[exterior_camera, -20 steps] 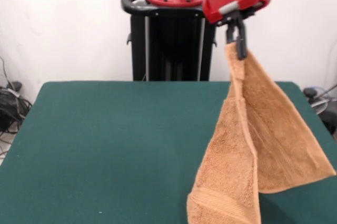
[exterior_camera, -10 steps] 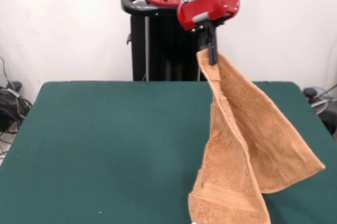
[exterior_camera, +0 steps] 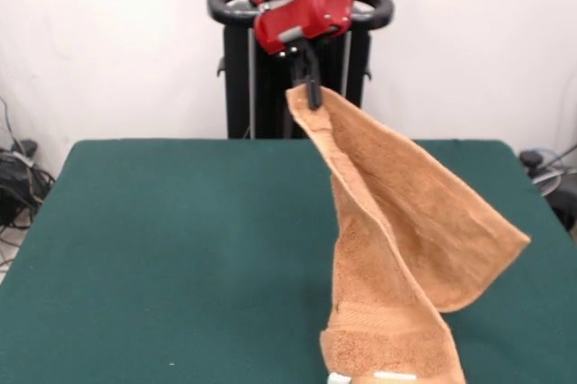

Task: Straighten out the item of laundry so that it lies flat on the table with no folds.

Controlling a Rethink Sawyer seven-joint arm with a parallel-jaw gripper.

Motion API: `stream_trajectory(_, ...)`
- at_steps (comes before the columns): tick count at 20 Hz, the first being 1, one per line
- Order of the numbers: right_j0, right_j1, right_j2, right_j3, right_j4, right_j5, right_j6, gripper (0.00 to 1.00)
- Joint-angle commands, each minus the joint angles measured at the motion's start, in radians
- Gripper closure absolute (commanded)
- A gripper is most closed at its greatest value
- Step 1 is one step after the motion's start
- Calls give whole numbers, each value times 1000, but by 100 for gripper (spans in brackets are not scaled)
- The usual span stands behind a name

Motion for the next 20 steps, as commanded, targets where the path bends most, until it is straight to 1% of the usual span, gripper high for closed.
stream_trajectory(1,-212,43,321,144,-106,125,-267,100)
stream_trajectory(3,-348,76,453,163,-79,184,-331,100)
stream_trajectory(4,-422,106,517,166,-64,220,-373,100)
stream_trajectory(6,-542,185,613,150,-39,297,-467,100)
stream_trajectory(7,-591,235,644,136,-29,339,-517,100)
stream_trajectory(9,-654,320,674,104,-23,401,-603,100)
stream_trajectory(12,-697,401,667,59,-21,447,-687,100)
stream_trajectory(15,-698,422,632,41,-30,433,-684,100)
stream_trajectory(20,-655,441,562,34,-58,374,-661,100)
